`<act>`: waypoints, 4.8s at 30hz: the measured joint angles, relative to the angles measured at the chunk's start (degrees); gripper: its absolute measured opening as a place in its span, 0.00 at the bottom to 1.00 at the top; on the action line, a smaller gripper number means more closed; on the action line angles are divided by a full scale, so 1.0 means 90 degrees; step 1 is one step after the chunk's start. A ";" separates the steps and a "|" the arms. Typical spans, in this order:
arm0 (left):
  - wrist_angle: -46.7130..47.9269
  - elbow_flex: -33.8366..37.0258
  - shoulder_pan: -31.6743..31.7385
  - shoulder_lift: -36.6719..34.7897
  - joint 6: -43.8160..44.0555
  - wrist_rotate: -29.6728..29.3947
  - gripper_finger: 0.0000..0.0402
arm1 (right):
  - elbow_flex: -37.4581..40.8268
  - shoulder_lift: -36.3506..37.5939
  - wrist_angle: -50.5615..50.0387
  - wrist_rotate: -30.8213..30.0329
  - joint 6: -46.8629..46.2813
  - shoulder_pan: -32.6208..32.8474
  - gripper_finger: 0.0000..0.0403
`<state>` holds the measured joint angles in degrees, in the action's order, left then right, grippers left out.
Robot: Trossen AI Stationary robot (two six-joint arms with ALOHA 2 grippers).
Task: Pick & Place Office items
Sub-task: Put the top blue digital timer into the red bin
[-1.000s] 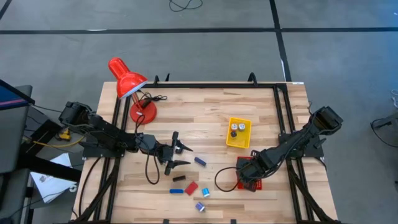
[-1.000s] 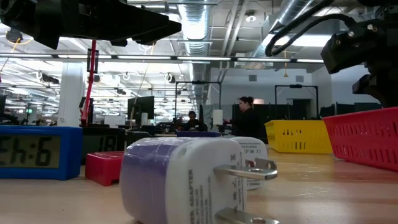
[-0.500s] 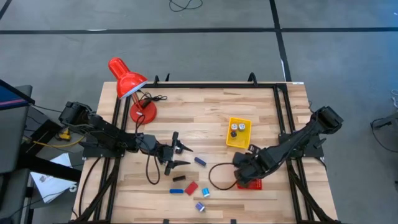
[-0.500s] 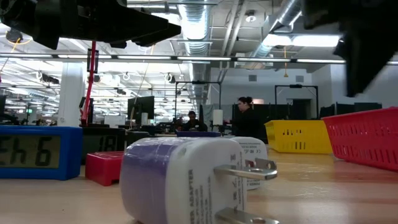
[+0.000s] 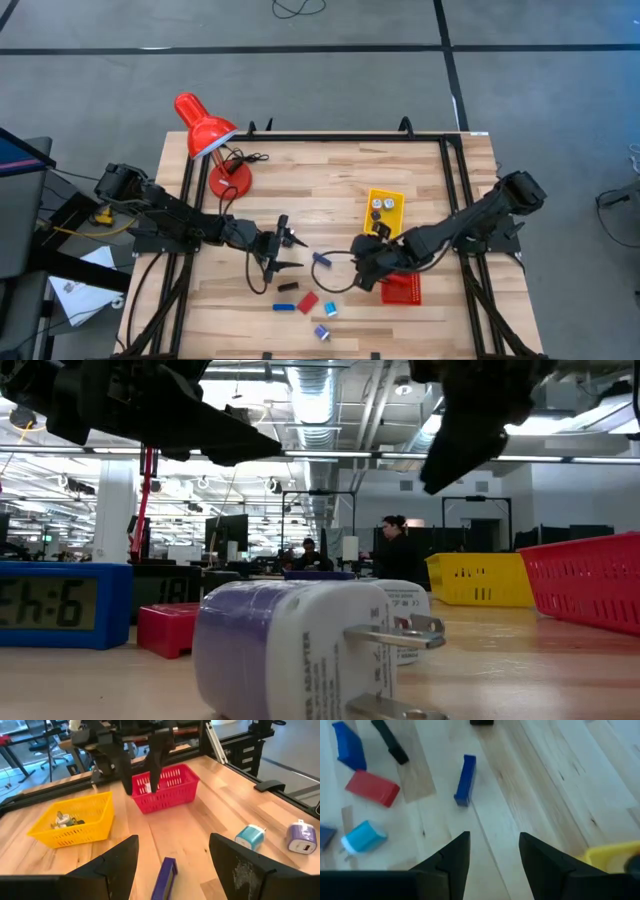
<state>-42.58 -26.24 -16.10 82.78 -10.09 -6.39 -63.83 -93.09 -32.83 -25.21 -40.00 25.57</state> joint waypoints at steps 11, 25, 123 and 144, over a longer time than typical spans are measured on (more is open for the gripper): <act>0.0320 0.0000 -0.0024 0.0000 0.0002 0.0029 0.61 | 0.0002 -0.0602 0.0641 0.0001 -0.0002 -0.0418 0.40; 0.0270 -0.0002 0.0003 0.0394 -0.0068 -0.0064 0.84 | 0.0001 -0.1372 0.1458 0.0206 -0.0006 -0.0551 0.42; 0.0669 0.1010 0.0197 -0.1756 0.0680 -0.0464 0.79 | -0.0199 -0.1483 0.2600 0.2377 0.5070 -0.1580 0.58; 0.0684 0.1010 0.0214 -0.1756 0.0676 -0.0466 0.79 | -0.0199 -0.1575 0.2988 0.3319 0.6595 -0.1759 0.45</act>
<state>-36.42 -17.15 -14.17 66.98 -4.01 -10.59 -65.63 -107.26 -5.94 4.66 19.35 9.74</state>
